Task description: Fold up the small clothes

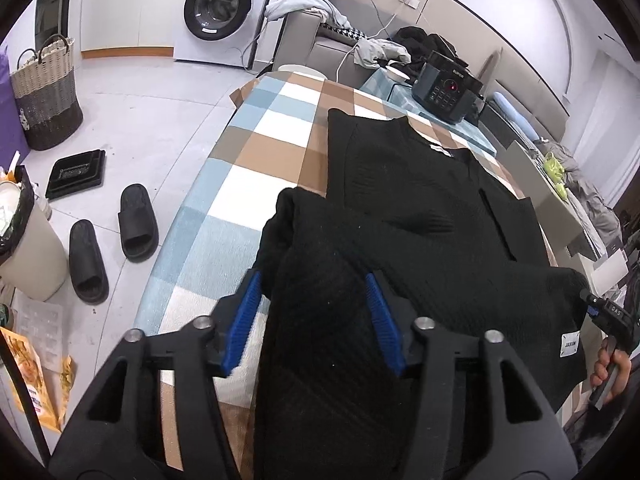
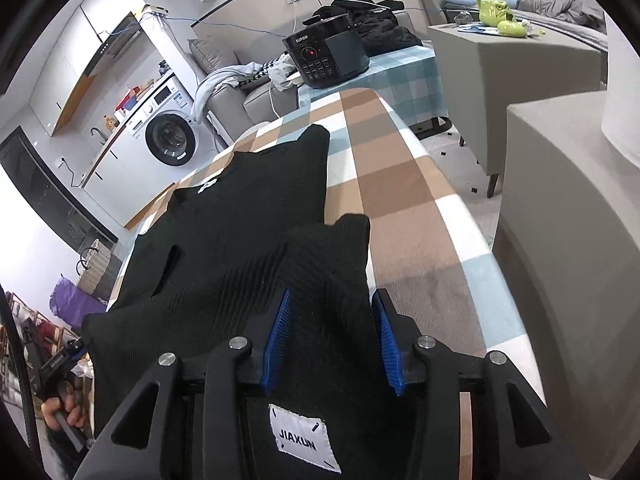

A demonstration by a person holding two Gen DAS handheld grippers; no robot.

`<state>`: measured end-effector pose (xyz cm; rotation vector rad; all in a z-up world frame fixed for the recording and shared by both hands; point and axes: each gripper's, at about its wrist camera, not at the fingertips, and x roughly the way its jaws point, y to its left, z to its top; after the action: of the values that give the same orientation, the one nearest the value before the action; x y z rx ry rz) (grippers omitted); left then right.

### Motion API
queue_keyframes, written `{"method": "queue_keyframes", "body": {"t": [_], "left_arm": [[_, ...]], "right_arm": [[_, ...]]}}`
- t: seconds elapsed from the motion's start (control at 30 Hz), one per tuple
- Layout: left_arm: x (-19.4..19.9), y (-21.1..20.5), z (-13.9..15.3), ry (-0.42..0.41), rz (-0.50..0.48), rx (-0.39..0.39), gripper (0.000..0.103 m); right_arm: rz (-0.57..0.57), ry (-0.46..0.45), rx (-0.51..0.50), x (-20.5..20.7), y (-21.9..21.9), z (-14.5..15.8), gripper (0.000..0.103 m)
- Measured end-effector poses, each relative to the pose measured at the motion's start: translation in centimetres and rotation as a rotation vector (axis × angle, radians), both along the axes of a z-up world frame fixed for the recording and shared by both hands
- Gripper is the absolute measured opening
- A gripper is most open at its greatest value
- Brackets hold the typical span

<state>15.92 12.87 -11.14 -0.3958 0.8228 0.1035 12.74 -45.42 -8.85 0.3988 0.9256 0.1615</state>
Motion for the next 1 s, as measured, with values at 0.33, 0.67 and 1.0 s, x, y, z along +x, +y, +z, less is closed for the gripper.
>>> {"method": "queue_keyframes", "body": {"t": [0.33,0.67,1.0], "left_arm": [[-1.7,0.1,2.6,-0.111,0.007,-0.001,0.004],[0.9,1.7,5.5,-0.179,0.041,0.007,0.003],[4.0,5.2,1.7,-0.047,0.139,-0.054,0.001]], "right_arm": [[0.012,-0.020,-0.017,-0.5,0.6,0.3,0.024],[0.015,-0.153,-0.011,-1.2,1.0,3.5,0.005],[-0.028,0.027,-0.065,2.5,1.9,-0.1,0.007]]}}
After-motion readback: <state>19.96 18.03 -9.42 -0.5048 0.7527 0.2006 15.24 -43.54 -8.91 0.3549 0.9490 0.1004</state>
